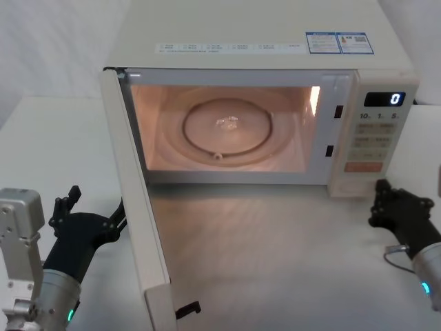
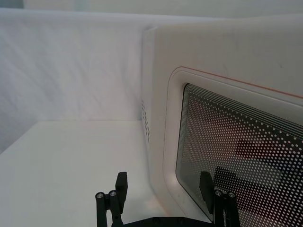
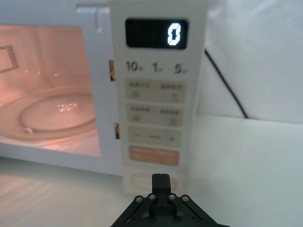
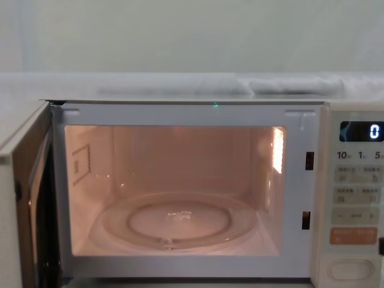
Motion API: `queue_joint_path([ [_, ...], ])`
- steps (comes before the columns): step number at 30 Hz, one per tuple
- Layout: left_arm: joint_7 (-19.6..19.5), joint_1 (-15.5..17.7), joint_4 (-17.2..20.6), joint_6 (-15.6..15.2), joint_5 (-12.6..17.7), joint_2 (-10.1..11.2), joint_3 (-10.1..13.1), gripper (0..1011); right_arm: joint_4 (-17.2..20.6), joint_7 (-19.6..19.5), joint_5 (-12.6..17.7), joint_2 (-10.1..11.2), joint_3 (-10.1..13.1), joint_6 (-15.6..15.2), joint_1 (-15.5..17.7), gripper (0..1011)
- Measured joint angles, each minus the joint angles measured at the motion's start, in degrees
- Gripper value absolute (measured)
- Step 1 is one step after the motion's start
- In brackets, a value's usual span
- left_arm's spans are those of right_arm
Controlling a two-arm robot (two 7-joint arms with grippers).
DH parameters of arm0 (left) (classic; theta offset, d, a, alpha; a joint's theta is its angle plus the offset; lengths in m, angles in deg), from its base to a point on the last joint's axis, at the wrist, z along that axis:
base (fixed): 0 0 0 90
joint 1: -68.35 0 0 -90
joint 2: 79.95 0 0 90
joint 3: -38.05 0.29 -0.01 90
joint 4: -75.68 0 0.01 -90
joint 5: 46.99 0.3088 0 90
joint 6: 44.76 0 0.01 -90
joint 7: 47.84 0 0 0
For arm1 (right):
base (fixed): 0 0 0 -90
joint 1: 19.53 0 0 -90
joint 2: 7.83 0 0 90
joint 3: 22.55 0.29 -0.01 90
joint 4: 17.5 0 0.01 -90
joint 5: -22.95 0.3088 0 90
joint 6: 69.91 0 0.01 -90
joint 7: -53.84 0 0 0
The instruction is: Press the button to open the microwave door with one hand; close the microwave door with the other hand.
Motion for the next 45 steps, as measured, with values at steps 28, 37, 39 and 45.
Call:
queue_joint_path([
  [28, 0.0, 0.0, 0.0, 0.0, 0.0, 0.0, 0.0, 1001, 4.09, 10.59, 10.92, 9.25, 7.3, 2.5, 1.4, 0],
  [37, 0.0, 0.0, 0.0, 0.0, 0.0, -0.01, 0.0, 1001, 4.08, 10.27, 10.6, 8.99, 7.31, 2.44, 1.38, 46],
  [39, 0.0, 0.0, 0.0, 0.0, 0.0, 0.0, 0.0, 1001, 4.08, 10.2, 10.55, 8.96, 7.31, 2.42, 1.38, 107],
  [45, 0.0, 0.0, 0.0, 0.0, 0.0, 0.0, 0.0, 1001, 4.08, 10.05, 10.36, 8.89, 7.29, 2.37, 1.36, 273],
])
